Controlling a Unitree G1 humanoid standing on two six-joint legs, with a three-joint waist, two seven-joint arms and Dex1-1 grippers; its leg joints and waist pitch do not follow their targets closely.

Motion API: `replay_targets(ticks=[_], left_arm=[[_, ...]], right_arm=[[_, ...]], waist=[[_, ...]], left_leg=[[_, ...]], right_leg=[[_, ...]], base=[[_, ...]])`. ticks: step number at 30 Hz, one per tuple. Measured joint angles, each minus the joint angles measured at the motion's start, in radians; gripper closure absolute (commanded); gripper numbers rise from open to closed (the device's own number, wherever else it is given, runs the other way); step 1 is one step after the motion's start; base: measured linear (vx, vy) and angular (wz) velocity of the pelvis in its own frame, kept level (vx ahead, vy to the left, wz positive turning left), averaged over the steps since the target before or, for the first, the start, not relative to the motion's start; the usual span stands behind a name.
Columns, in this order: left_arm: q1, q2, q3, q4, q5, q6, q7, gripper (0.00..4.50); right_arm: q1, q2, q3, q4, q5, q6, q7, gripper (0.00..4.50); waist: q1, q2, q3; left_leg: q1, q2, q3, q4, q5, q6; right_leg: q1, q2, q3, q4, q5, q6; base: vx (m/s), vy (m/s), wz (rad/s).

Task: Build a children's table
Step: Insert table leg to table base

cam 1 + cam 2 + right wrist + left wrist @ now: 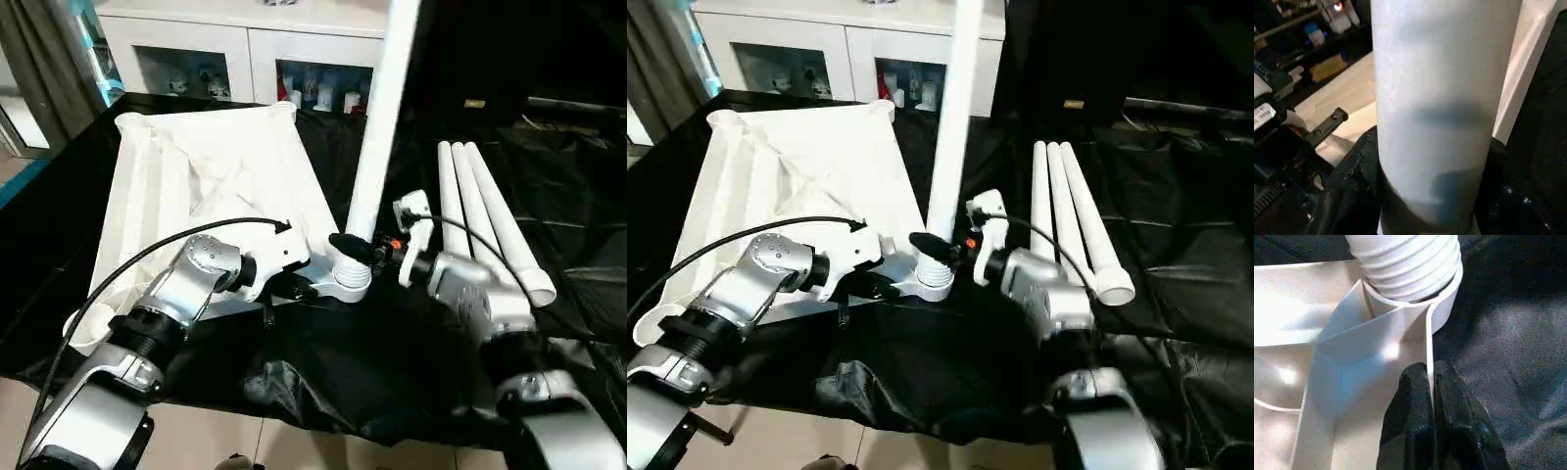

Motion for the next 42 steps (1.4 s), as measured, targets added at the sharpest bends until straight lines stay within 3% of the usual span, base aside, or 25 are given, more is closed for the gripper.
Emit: replay_targets(ticks=[2, 5, 10, 14, 22, 30, 36, 42], left_arm=[[-0.001, 0.000, -0.001, 0.001, 0.000, 0.000, 0.000, 4.50], [-0.005, -0.002, -0.001, 0.008, 0.000, -0.001, 0.000, 4.50], [-0.023, -0.010, -0.002, 0.039, 0.004, -0.002, -0.010, 4.50], [-0.027, -0.014, -0.002, 0.053, 0.006, -0.013, -0.010, 4.50], [-0.035, -0.019, -0.002, 0.078, 0.006, -0.022, -0.006, 4.50], [-0.041, -0.031, -0.001, 0.093, 0.006, -0.033, 0.002, 4.50], [-0.041, -0.028, 0.003, 0.093, 0.008, -0.039, 0.004, 4.50], [-0.040, -0.023, 0.010, 0.088, 0.010, -0.040, 0.007, 4.50]], right_arm=[[0.016, 0.006, -0.015, 0.000, 0.013, -0.017, -0.002, 2.57], [0.025, 0.016, -0.020, 0.002, 0.017, -0.041, -0.010, 2.57], [0.076, 0.051, -0.036, 0.002, 0.024, -0.148, -0.020, 2.57], [0.115, 0.060, -0.033, -0.023, 0.023, -0.212, -0.019, 2.57], [0.196, 0.040, -0.007, -0.113, -0.020, -0.288, -0.019, 2.58], [0.191, -0.008, 0.042, -0.147, -0.074, -0.303, -0.015, 2.58], [0.128, -0.049, 0.096, -0.138, -0.131, -0.264, 0.014, 2.58], [0.046, -0.082, 0.130, -0.086, -0.152, -0.216, 0.068, 2.58]], waist=[[0.000, 0.003, 0.000], [0.000, 0.016, 0.001], [0.003, 0.036, -0.001], [0.005, 0.043, -0.002], [0.004, 0.043, -0.002], [0.002, 0.041, -0.002], [-0.001, 0.029, 0.000], [-0.006, 0.010, 0.003]], left_leg=[[0.000, 0.000, 0.000, 0.000, 0.000, 0.000], [0.000, 0.000, 0.000, 0.000, 0.000, 0.000], [0.000, 0.000, -0.001, 0.000, 0.000, 0.000], [0.000, 0.000, -0.002, 0.000, 0.000, 0.000], [0.000, 0.000, -0.002, 0.000, 0.000, 0.000], [0.000, 0.000, -0.001, -0.001, 0.000, 0.000], [0.000, 0.000, -0.001, -0.002, 0.000, 0.000], [0.000, 0.000, 0.000, -0.004, 0.000, 0.000]], right_leg=[[0.000, 0.000, 0.000, 0.000, 0.000, 0.000], [0.000, 0.000, 0.000, 0.000, 0.000, 0.000], [0.001, 0.000, -0.001, 0.000, 0.000, 0.000], [0.001, 0.000, -0.002, -0.001, 0.000, 0.000], [0.001, 0.000, -0.001, -0.001, 0.000, 0.000], [0.002, -0.001, -0.001, -0.003, 0.001, -0.001], [0.002, -0.001, -0.001, -0.004, 0.001, -0.001], [0.001, -0.001, -0.001, -0.005, 0.001, -0.001]], base=[[0.000, 0.000, 0.00], [0.000, 0.000, 0.00], [0.000, 0.000, 0.00], [0.000, 0.000, 0.00], [0.000, 0.000, 0.00], [0.000, 0.000, 0.00], [0.000, 0.000, 0.00], [0.000, 0.000, 0.00]])
